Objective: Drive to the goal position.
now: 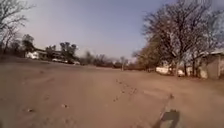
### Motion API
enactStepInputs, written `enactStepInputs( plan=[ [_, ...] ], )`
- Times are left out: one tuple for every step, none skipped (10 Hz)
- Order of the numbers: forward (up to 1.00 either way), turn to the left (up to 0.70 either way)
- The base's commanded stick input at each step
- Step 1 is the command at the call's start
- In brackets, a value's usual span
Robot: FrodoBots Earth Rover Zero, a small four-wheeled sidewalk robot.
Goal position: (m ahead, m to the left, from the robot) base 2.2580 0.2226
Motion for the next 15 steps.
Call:
enactStepInputs(
  plan=[
    [0.70, 0.00],
    [0.70, 0.00],
    [0.70, 0.00],
    [0.70, 0.00],
    [0.70, 0.00],
    [0.70, 0.00],
    [0.70, 0.00],
    [0.70, 0.00],
    [0.70, 0.00],
    [0.70, 0.00],
    [0.70, 0.00],
    [0.70, 0.00],
    [0.70, 0.00],
    [0.70, 0.00],
    [0.70, 0.00]
  ],
)
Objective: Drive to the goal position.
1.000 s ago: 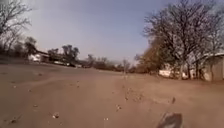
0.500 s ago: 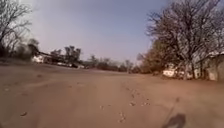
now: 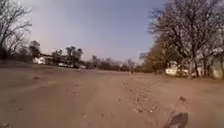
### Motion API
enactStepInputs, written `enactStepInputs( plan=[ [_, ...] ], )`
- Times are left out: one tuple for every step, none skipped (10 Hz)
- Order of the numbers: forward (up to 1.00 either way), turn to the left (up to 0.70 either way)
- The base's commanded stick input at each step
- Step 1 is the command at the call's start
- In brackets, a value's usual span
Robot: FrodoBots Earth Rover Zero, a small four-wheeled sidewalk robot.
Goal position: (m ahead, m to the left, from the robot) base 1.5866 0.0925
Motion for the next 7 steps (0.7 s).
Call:
enactStepInputs(
  plan=[
    [0.70, 0.00],
    [0.70, 0.00],
    [0.70, 0.00],
    [0.70, 0.00],
    [0.70, 0.00],
    [0.70, 0.00],
    [0.70, 0.00]
  ],
)
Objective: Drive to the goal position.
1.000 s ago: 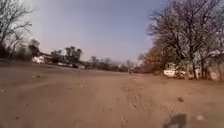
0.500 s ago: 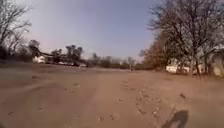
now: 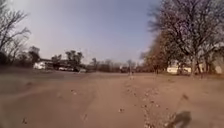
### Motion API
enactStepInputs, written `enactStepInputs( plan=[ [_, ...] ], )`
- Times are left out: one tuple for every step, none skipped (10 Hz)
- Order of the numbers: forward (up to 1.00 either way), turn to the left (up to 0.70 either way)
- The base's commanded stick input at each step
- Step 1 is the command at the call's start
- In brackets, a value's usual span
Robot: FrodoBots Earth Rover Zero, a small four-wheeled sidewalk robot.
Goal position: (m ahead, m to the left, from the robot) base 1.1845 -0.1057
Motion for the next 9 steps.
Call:
enactStepInputs(
  plan=[
    [0.70, 0.00],
    [0.70, 0.00],
    [0.70, 0.00],
    [0.70, 0.00],
    [0.70, 0.00],
    [0.70, 0.00],
    [0.70, 0.00],
    [0.70, 0.00],
    [0.70, 0.00]
  ],
)
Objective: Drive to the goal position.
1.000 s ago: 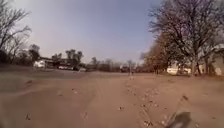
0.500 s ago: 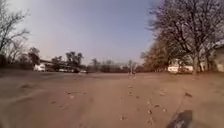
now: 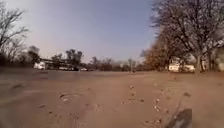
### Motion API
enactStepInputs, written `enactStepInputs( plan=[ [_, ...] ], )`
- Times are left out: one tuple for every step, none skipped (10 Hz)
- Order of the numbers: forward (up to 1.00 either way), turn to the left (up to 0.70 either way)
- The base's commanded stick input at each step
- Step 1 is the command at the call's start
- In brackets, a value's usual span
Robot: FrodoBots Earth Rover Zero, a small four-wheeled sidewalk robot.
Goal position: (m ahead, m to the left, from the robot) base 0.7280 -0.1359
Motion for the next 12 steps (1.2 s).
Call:
enactStepInputs(
  plan=[
    [0.70, 0.00],
    [0.70, 0.00],
    [0.70, 0.00],
    [0.70, 0.00],
    [0.70, 0.00],
    [0.70, 0.00],
    [0.70, 0.00],
    [0.70, 0.00],
    [0.70, 0.00],
    [0.70, 0.00],
    [0.70, 0.00],
    [0.70, 0.00]
  ],
)
